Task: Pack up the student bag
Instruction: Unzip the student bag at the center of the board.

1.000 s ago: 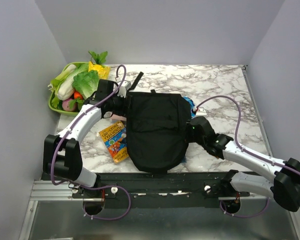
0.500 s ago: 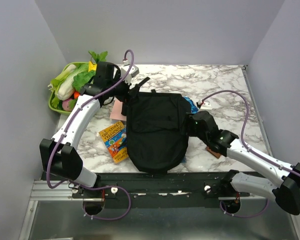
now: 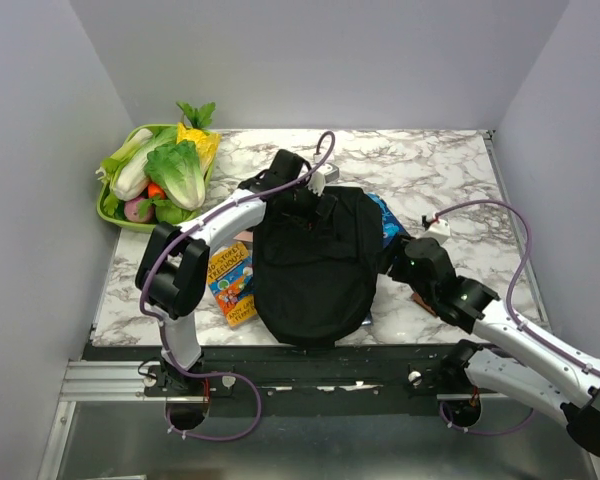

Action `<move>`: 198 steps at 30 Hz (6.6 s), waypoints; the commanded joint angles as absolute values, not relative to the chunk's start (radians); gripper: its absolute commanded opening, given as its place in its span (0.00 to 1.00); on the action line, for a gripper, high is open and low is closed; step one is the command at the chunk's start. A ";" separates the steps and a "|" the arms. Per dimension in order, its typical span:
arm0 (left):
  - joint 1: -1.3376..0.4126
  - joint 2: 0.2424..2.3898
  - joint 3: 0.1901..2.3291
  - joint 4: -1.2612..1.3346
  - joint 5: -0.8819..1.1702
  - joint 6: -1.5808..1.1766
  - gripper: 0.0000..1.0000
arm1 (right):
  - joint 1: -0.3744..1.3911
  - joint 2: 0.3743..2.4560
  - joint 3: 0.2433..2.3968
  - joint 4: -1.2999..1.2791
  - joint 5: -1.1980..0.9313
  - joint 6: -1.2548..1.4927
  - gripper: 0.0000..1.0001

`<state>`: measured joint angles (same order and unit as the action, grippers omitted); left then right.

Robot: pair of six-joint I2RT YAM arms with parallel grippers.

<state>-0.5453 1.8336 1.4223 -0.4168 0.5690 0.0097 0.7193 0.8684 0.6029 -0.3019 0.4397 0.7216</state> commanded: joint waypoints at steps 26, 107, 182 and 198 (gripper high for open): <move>-0.658 1.896 1.316 -0.143 0.293 -0.561 0.73 | 0.724 0.736 0.526 -0.367 0.486 0.811 0.55; -0.719 1.755 1.325 -0.230 0.239 -0.529 0.00 | 0.723 1.311 0.713 -0.020 0.433 0.595 0.59; -0.623 1.652 1.207 -0.193 0.308 -0.407 0.00 | 0.787 1.354 0.738 -0.069 0.234 0.764 0.68; -0.623 1.652 1.198 -0.193 0.328 -0.407 0.00 | 0.827 1.437 0.839 -0.124 0.514 0.557 0.64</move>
